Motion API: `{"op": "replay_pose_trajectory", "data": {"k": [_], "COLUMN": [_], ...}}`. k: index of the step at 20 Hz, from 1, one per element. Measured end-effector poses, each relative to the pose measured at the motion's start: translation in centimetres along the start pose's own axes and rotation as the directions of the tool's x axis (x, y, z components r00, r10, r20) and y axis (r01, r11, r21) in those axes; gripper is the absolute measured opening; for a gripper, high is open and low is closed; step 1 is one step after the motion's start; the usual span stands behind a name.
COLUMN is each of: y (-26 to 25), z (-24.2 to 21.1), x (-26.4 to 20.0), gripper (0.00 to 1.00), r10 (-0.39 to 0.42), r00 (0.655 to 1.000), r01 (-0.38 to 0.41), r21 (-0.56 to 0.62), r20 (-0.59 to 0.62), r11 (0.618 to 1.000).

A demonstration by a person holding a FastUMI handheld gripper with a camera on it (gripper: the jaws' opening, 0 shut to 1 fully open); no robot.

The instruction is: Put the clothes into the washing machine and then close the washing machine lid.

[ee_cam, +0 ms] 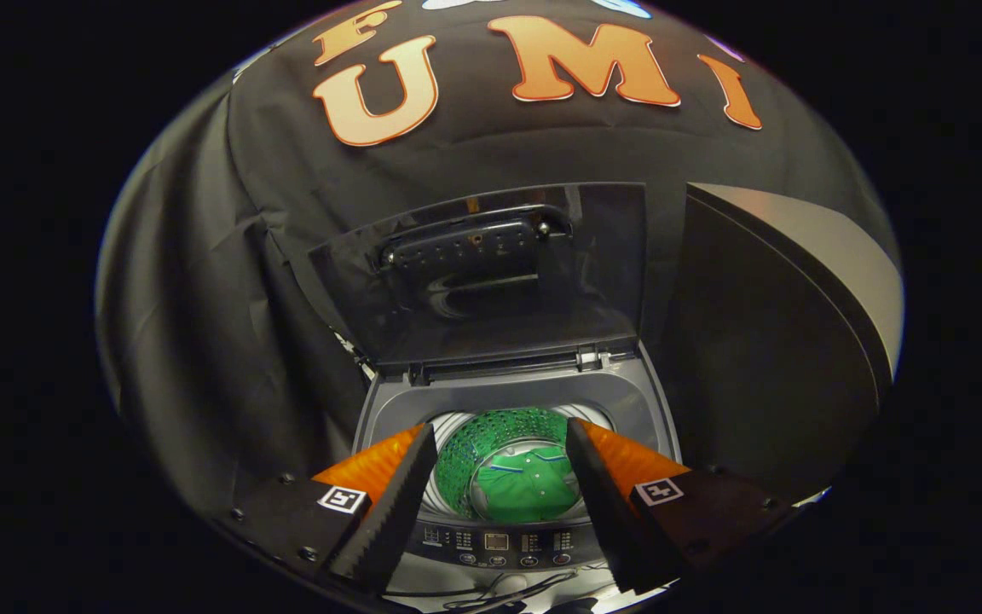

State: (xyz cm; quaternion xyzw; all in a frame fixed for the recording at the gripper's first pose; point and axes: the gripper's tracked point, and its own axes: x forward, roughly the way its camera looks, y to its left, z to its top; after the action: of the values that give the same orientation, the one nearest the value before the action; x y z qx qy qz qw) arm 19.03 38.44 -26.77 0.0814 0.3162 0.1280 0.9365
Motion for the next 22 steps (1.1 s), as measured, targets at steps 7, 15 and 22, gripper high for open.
{"op": "replay_pose_trajectory", "data": {"k": [7, 15, 22], "y": [-0.2, 0.0, -0.5], "z": [2.0, 3.0, 3.5], "x": [-1.5, -1.9, -2.3], "gripper": [0.98, 0.98, 0.98], "r10": [-0.024, -0.043, -0.066], "r00": [0.999, 0.996, 0.994], "r01": [0.025, 0.046, 0.068], "r21": [-0.013, -0.024, -0.020], "r20": [0.046, 0.083, 0.087], "r11": [1.000, 0.999, 0.998]}}
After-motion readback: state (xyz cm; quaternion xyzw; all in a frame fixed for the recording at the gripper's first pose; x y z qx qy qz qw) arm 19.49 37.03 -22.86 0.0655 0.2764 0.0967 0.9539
